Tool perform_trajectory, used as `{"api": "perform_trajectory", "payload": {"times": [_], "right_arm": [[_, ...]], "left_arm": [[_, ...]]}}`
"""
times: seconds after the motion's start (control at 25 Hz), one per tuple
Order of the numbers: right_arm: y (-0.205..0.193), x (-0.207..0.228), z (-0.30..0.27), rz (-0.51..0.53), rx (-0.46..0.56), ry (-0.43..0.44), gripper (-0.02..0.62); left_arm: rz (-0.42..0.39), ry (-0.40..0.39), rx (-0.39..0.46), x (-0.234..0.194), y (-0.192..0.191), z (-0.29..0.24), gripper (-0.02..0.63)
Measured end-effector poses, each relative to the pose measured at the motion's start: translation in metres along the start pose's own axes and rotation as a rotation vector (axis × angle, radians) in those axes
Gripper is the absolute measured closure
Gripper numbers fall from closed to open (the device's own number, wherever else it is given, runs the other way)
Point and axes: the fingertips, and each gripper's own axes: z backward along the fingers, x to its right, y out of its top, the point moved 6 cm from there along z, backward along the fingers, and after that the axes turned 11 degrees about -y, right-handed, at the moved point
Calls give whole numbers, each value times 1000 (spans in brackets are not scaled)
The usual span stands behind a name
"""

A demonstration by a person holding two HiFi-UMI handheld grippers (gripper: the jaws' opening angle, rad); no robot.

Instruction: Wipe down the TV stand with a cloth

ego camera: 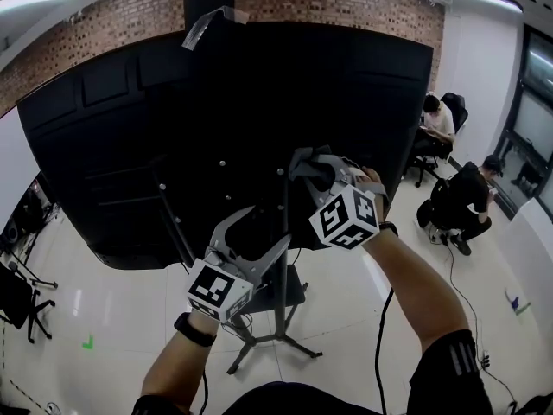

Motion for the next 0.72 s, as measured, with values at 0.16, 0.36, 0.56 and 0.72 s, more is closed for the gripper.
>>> {"api": "perform_trajectory", "payload": {"times": [0.16,0.36,0.56,0.72], "right_arm": [[-9,3,-2,-8,6,5,555],[-33,17,4,-24,-20,-20,555],[-65,36,14,-35,-74,-56,555],[-92,51,22,-45,-127,-91,555]], "left_arm": [[6,3,-12,2,-2,-8,293],[16,-5,-12,6,-7,-20,293],[24,-29,-13,13,-12,-36,292],[29,-50,-13,18,-16,-48,293]]}}
